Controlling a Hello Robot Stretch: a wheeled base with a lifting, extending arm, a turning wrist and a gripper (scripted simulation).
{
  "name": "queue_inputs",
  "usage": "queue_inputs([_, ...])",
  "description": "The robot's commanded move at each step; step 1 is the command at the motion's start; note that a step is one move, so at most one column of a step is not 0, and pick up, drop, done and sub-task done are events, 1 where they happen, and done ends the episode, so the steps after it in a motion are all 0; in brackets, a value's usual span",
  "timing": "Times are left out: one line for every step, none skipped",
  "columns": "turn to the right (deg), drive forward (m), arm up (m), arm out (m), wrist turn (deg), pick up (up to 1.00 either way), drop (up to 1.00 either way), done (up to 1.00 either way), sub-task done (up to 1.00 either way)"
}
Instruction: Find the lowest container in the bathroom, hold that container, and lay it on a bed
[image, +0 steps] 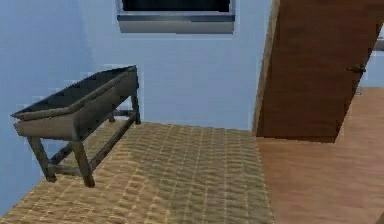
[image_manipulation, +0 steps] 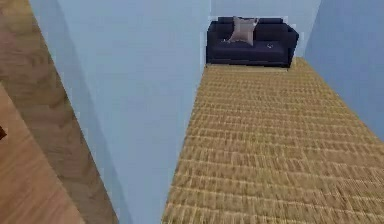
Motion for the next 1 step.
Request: queue_inputs([6.0, 0.00, 0.00, 0.00, 0.0, 0.00, 0.00, 0.00, 0.00])
